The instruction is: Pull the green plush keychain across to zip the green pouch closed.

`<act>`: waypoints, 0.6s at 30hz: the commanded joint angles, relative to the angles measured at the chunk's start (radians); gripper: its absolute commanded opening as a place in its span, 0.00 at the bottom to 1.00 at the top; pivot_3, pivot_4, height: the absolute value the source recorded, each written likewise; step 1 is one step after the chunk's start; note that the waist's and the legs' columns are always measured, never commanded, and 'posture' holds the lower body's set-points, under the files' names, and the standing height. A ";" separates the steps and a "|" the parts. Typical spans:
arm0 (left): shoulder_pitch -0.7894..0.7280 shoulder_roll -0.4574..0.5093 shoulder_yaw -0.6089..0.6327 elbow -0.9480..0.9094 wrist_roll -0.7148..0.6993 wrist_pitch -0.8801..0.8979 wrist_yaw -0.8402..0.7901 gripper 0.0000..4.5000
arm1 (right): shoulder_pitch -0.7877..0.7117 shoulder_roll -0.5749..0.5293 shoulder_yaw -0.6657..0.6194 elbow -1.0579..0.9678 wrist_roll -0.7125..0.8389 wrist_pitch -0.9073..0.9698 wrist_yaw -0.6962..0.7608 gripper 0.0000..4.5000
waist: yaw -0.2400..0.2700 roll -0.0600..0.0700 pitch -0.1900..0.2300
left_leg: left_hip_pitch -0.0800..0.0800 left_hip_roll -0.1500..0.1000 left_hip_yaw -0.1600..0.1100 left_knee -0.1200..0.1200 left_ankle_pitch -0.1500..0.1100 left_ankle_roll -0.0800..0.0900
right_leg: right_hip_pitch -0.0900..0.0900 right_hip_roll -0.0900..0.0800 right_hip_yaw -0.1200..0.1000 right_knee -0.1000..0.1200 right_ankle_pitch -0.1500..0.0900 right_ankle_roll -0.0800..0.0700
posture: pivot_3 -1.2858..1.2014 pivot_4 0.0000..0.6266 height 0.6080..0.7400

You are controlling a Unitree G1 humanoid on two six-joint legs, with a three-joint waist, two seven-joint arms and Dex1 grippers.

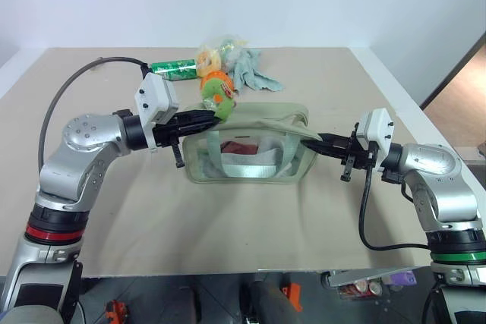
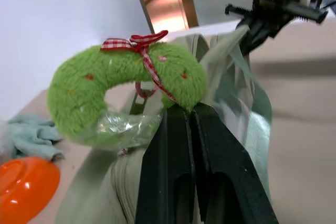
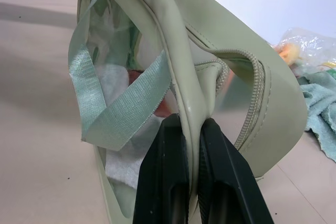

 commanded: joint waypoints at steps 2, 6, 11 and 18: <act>-0.040 0.013 0.015 0.000 0.005 0.016 -0.001 0.01 | -0.004 -0.017 -0.025 -0.017 0.003 -0.010 -0.001 0.00 | 0.000 0.000 0.000 | 0.000 0.000 0.000 0.000 0.000 0.000 | 0.000 0.000 0.000 0.000 0.000 0.000 | 0.52 0.24 1.00; -0.064 -0.002 0.021 0.013 -0.007 0.037 0.003 0.07 | -0.006 -0.015 -0.024 -0.008 0.002 -0.016 0.003 0.00 | 0.000 0.000 0.000 | 0.000 0.000 0.000 0.000 0.000 0.000 | 0.000 0.000 0.000 0.000 0.000 0.000 | 0.52 0.24 1.00; -0.095 -0.014 0.016 0.012 -0.004 0.044 0.004 0.42 | -0.012 -0.011 -0.018 0.007 0.001 -0.028 0.011 0.00 | 0.000 0.000 0.000 | 0.000 0.000 0.000 0.000 0.000 0.000 | 0.000 0.000 0.000 0.000 0.000 0.000 | 0.52 0.24 1.00; -0.056 0.076 0.062 -0.044 -0.049 0.109 -0.050 0.95 | -0.022 -0.007 -0.013 0.022 -0.002 -0.039 0.017 0.00 | -0.001 0.000 0.000 | 0.000 0.000 0.000 0.000 0.000 0.000 | 0.000 0.001 0.000 0.000 0.000 0.000 | 0.52 0.24 1.00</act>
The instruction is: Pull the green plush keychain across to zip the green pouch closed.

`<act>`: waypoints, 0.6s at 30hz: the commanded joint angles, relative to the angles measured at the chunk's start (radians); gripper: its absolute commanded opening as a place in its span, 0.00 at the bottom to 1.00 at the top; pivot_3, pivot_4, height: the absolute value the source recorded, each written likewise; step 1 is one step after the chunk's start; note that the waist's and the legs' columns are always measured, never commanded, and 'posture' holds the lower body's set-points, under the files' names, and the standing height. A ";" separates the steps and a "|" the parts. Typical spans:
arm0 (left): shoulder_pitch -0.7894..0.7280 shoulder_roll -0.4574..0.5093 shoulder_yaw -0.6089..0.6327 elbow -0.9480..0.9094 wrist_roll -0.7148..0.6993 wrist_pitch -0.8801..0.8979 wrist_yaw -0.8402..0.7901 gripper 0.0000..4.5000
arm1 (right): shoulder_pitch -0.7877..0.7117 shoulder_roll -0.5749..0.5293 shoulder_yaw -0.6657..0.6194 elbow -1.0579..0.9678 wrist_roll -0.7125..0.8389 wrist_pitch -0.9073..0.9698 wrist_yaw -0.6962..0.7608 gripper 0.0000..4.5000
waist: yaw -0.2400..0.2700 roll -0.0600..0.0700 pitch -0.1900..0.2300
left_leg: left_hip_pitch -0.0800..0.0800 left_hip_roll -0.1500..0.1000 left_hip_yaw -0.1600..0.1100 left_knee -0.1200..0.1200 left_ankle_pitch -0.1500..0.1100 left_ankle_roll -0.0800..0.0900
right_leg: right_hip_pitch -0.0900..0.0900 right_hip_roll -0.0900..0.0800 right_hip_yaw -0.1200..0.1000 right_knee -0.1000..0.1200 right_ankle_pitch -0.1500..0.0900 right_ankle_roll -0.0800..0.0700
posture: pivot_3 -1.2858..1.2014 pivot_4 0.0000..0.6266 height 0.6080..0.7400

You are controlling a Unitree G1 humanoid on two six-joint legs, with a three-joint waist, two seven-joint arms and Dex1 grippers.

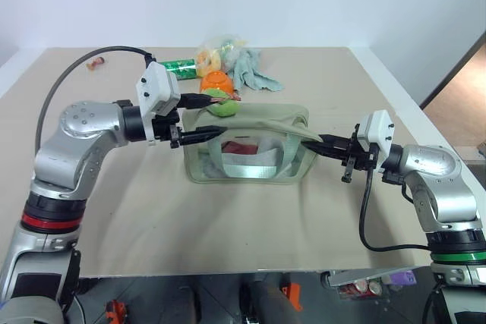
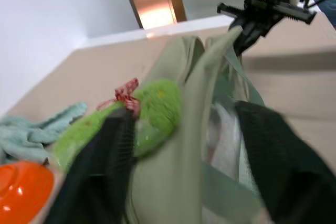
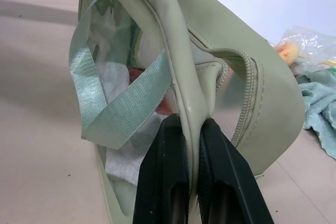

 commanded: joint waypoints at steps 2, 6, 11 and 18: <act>0.046 0.073 0.078 -0.087 -0.051 0.047 -0.020 0.99 | -0.023 -0.006 -0.012 0.002 -0.003 -0.015 0.002 0.00 | -0.001 0.000 0.000 | 0.000 0.000 0.000 0.000 0.000 0.000 | 0.000 0.000 0.000 0.000 0.000 0.000 | 0.52 0.24 1.00; 0.108 0.085 0.182 -0.153 -0.139 0.138 0.053 0.99 | -0.026 -0.007 -0.012 0.005 -0.001 -0.012 0.004 0.00 | 0.000 0.000 0.000 | 0.000 0.000 0.000 0.000 0.000 0.000 | 0.000 -0.001 0.000 0.000 0.000 0.000 | 0.52 0.24 1.00; 0.232 0.059 0.268 -0.207 -0.136 0.149 0.171 0.99 | -0.037 -0.003 -0.008 0.014 -0.003 -0.016 0.006 0.00 | 0.000 0.000 0.000 | 0.001 0.000 0.000 0.001 0.000 0.000 | 0.000 -0.002 0.000 0.000 0.000 0.000 | 0.52 0.24 1.00; 0.339 -0.030 0.218 -0.233 -0.078 0.084 0.261 0.99 | -0.055 0.003 0.003 0.028 -0.007 -0.025 0.013 0.00 | 0.002 0.000 0.000 | 0.000 -0.001 0.000 0.001 0.000 0.000 | 0.001 -0.005 0.000 0.000 0.000 0.001 | 0.52 0.24 1.00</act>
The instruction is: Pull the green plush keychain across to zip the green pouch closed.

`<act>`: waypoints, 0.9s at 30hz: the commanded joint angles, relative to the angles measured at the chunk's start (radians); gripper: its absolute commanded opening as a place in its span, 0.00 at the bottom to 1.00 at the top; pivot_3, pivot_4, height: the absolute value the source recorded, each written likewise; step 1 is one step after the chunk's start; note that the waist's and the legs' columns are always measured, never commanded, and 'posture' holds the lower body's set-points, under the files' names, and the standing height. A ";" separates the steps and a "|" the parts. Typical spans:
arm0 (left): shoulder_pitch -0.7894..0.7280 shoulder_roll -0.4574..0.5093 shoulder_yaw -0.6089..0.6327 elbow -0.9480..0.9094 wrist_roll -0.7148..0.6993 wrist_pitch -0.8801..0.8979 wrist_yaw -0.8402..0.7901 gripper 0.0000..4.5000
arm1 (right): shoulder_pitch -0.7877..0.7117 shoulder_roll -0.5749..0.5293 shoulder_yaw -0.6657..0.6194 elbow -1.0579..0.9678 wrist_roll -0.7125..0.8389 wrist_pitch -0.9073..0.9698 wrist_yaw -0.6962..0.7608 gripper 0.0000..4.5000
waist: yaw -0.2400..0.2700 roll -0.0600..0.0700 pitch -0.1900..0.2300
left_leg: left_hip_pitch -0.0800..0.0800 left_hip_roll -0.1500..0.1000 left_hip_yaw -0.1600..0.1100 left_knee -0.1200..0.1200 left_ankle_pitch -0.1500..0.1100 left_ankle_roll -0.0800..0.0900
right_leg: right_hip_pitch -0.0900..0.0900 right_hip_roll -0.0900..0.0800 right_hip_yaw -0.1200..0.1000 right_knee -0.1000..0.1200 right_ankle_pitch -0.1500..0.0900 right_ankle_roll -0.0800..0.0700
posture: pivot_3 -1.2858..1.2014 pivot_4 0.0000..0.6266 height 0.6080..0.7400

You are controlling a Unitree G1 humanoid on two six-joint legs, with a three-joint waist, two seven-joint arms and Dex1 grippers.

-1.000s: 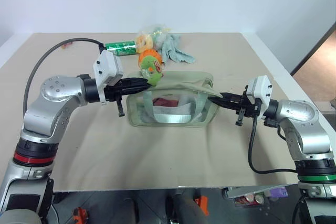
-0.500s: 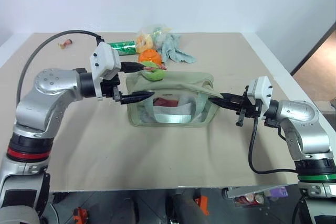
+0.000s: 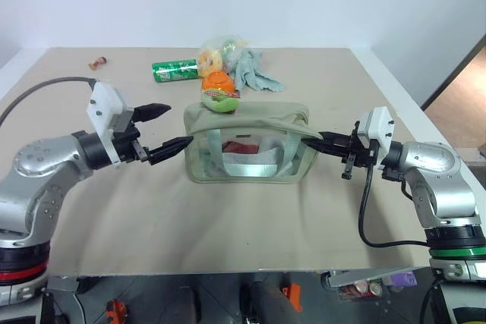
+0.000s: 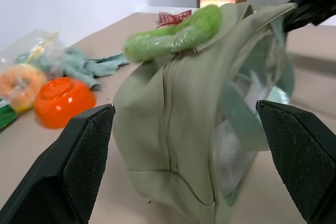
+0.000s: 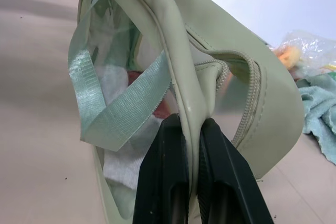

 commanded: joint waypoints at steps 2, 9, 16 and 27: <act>0.015 -0.036 -0.026 -0.026 0.025 -0.048 0.038 0.99 | -0.027 0.000 -0.002 -0.007 -0.006 -0.017 0.005 0.00 | 0.000 0.000 0.000 | 0.000 0.000 0.000 0.000 0.000 0.000 | 0.000 0.000 0.000 0.000 0.000 0.000 | 0.52 0.24 1.00; -0.012 -0.095 -0.076 0.034 0.065 -0.114 0.044 0.99 | -0.027 0.000 -0.001 -0.022 -0.008 -0.008 -0.005 0.00 | 0.000 0.000 0.000 | 0.000 0.000 0.000 0.000 0.000 0.000 | 0.000 0.000 0.000 0.000 0.000 0.000 | 0.52 0.24 1.00; -0.045 -0.108 -0.121 0.089 0.094 -0.165 0.022 0.60 | -0.021 -0.002 -0.004 -0.045 -0.006 0.005 -0.017 0.00 | -0.001 0.000 0.000 | 0.000 0.000 0.000 0.000 0.000 0.000 | 0.000 0.001 0.001 0.000 0.000 0.000 | 0.52 0.24 1.00; -0.045 -0.107 -0.130 0.091 0.094 -0.166 0.010 0.01 | -0.007 -0.007 -0.012 -0.070 -0.001 0.022 -0.029 0.00 | -0.001 0.000 0.000 | 0.000 0.000 0.000 0.000 0.000 0.000 | 0.000 0.001 0.000 0.000 0.000 0.000 | 0.52 0.24 1.00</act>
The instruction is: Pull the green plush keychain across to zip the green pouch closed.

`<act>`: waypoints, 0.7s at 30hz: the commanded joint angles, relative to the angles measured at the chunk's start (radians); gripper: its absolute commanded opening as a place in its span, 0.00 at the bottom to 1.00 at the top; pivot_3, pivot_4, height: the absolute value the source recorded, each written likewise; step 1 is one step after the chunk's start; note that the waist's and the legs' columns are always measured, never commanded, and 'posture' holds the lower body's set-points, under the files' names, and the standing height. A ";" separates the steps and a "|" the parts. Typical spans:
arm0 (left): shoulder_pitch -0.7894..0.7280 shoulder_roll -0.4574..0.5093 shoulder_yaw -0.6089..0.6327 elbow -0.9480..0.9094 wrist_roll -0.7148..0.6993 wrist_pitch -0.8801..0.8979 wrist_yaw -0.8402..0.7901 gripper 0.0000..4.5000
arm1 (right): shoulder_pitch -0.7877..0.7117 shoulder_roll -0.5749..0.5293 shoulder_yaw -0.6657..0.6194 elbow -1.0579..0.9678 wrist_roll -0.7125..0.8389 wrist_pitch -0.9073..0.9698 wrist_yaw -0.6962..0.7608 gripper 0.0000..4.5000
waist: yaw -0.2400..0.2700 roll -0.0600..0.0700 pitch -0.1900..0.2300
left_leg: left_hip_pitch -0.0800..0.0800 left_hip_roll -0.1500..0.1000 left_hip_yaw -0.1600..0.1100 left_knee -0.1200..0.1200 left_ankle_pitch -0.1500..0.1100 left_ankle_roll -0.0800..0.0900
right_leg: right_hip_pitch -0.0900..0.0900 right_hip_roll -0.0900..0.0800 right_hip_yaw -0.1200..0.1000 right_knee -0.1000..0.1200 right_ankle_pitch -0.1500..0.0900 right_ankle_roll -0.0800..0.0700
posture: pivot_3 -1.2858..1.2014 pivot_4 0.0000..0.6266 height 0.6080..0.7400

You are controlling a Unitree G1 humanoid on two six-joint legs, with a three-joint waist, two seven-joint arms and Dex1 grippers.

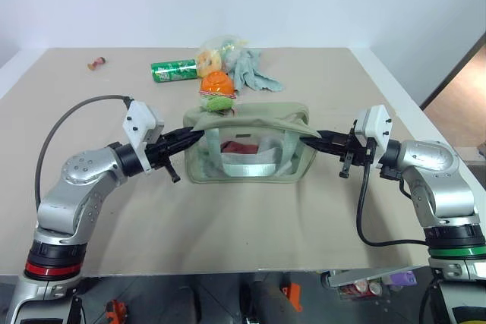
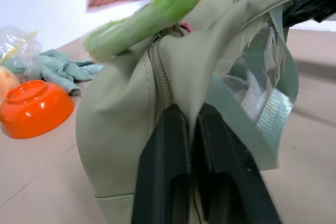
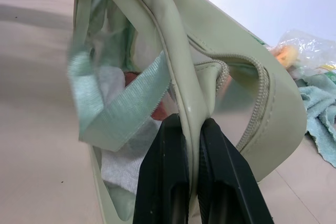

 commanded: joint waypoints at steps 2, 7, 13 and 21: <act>-0.022 0.008 0.005 -0.012 0.010 -0.021 -0.004 0.01 | -0.004 -0.010 -0.018 -0.042 0.009 -0.001 -0.004 0.00 | 0.000 0.000 0.000 | 0.000 0.000 0.000 0.000 0.000 0.000 | 0.000 0.000 0.000 0.000 0.000 0.000 | 0.52 0.24 1.00; -0.012 0.017 0.001 -0.018 0.023 -0.023 -0.009 0.00 | 0.002 -0.020 -0.017 -0.052 0.042 0.071 0.019 0.30 | 0.000 0.000 0.000 | 0.000 0.000 0.000 0.000 0.000 0.000 | 0.000 0.000 0.000 0.000 0.000 0.000 | 0.52 0.24 1.00; 0.005 0.018 -0.006 -0.023 0.034 -0.025 -0.020 0.00 | -0.048 -0.105 -0.085 0.073 0.001 0.044 0.011 0.76 | 0.000 0.000 0.000 | 0.000 0.000 0.000 0.000 0.000 0.000 | 0.000 0.000 0.000 0.000 0.000 0.000 | 0.52 0.24 1.00; 0.049 0.035 -0.010 -0.075 0.010 -0.012 -0.051 0.00 | -0.352 -0.111 -0.059 0.323 -0.067 -0.034 -0.018 1.00 | -0.008 0.000 0.000 | 0.001 -0.001 0.001 0.000 0.000 0.001 | 0.000 0.001 0.001 0.000 0.000 0.001 | 0.52 0.24 1.00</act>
